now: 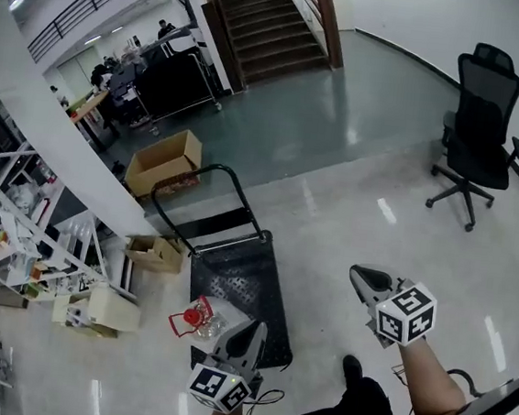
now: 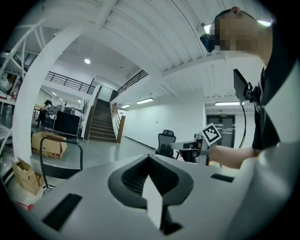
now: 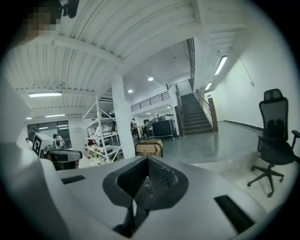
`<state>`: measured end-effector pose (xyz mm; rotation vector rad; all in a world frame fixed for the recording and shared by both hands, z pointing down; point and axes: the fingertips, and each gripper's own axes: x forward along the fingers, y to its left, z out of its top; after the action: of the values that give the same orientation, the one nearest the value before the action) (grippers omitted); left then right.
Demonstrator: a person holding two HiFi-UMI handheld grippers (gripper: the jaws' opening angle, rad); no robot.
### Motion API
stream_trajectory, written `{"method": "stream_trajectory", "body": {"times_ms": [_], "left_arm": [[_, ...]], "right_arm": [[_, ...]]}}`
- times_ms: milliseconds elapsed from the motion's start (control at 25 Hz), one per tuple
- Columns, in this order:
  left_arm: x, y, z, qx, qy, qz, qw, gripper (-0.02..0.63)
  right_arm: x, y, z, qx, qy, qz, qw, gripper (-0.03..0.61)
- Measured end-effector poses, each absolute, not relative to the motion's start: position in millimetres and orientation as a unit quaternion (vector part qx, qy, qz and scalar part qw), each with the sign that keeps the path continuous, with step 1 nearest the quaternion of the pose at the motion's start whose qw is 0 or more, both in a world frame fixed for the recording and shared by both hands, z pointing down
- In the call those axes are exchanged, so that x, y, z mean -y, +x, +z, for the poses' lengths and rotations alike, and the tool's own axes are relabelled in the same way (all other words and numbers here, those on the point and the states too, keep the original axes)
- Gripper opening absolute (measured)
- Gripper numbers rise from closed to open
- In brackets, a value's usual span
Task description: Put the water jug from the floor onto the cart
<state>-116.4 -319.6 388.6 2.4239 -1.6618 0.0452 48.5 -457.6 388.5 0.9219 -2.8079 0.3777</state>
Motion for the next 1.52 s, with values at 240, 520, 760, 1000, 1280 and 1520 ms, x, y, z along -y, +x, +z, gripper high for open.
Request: {"method": "stream_trajectory", "body": {"times_ms": [240, 520, 760, 1000, 1280, 1520], "left_arm": [[214.5, -134.6, 424.8, 0.504, 0.857, 0.016, 0.1, -0.008], [139.2, -111.4, 406.8, 0.467, 0.877, 0.002, 0.111, -0.008], [92.0, -64.1, 376.2, 0.452, 0.888, 0.005, 0.083, -0.008], [32.1, 29.0, 360.8, 0.449, 0.89, 0.017, 0.072, -0.008], [-60.6, 133.8, 368.1, 0.473, 0.876, 0.042, 0.084, -0.008], [-128.3, 166.5, 348.2, 0.487, 0.868, 0.055, 0.081, -0.008]], "right_arm": [[334.2, 53.2, 414.0, 0.913, 0.37, 0.144, 0.089, 0.002], [228.4, 98.7, 390.2, 0.893, 0.416, 0.141, 0.1, 0.002], [167.9, 151.7, 375.7, 0.888, 0.434, 0.132, 0.08, 0.002], [97.0, 222.5, 376.0, 0.902, 0.407, 0.122, 0.071, 0.002], [15.2, 319.4, 392.6, 0.917, 0.376, 0.122, 0.063, 0.002], [-42.6, 345.6, 393.7, 0.921, 0.361, 0.133, 0.055, 0.002]]}}
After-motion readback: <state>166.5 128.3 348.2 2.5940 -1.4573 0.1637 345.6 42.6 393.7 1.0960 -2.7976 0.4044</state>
